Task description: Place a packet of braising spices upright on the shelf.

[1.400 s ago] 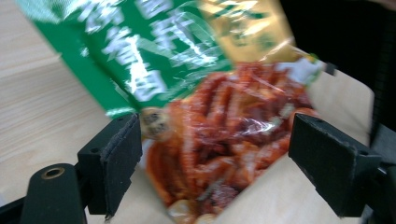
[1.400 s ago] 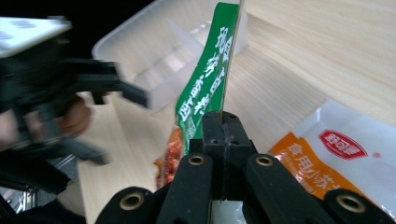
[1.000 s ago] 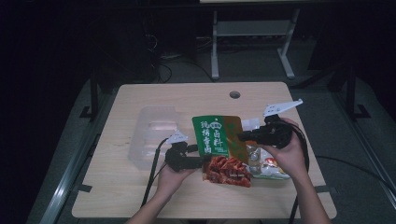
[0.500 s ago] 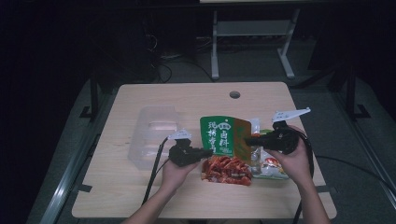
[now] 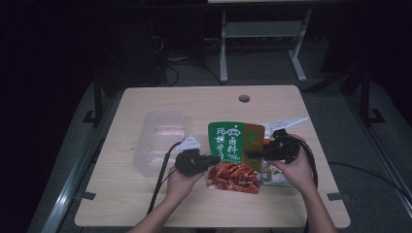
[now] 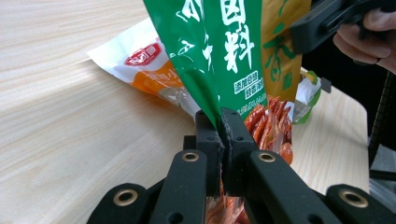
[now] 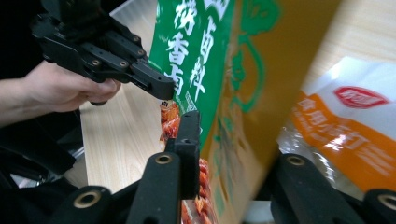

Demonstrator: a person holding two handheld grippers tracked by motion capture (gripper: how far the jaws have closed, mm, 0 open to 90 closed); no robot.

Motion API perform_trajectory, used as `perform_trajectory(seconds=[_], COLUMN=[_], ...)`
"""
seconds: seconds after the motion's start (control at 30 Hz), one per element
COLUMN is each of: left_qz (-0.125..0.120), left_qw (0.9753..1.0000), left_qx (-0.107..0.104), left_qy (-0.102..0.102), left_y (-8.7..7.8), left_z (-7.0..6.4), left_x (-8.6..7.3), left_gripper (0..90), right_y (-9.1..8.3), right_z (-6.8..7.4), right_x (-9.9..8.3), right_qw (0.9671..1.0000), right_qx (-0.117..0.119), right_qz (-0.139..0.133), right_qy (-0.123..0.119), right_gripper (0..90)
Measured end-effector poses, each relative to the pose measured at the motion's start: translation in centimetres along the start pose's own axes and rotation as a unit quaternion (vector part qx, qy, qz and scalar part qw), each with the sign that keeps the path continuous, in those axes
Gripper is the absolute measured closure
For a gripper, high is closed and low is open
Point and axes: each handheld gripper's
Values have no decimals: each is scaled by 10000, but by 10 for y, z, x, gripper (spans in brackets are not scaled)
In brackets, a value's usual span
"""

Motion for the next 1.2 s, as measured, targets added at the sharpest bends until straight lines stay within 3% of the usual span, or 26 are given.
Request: perform_trajectory(seconds=[0.1,0.13,0.23,0.27,0.6,0.73,0.87,1.03,1.2], left_qz=[5,18,28,111,284,329,213,259,268], left_qw=[10000,10000,10000,9999,9988,9979,9986,9980,9978], left_qx=[3,-18,-82,-37,27,109,89,142,58], left_qy=[18,19,-39,101,407,556,482,554,612], left_y=[-2,-3,-6,-9,-20,-24,-31,-38,-40], left_z=[0,0,0,-3,-16,-19,-19,-20,-22], left_x=[-1,-2,-4,-4,-11,-15,-19,-23,-28], left_gripper=[872,864,839,801,641,598,571,546,522], right_y=[7,10,10,9,-1,-9,-12,-14,-14], right_z=[3,5,7,9,15,23,28,33,42], right_x=[1,2,1,0,-2,1,4,11,23], right_qw=[9999,9998,9996,9996,9992,9991,9989,9987,9985], right_qx=[18,41,-17,54,333,252,173,121,22], right_qz=[102,146,190,222,32,-80,-156,-263,-303], right_qy=[-49,-103,-201,-189,-224,-330,-399,-421,-463], right_gripper=[727,808,887,893,898,898,898,898,898])
Point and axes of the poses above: each handheld gripper's, and its own axes: y roughly forward along the jaws, x roughly out of its top, z roughly to its left, and after that the axes turned 11 degrees about y, right-handed
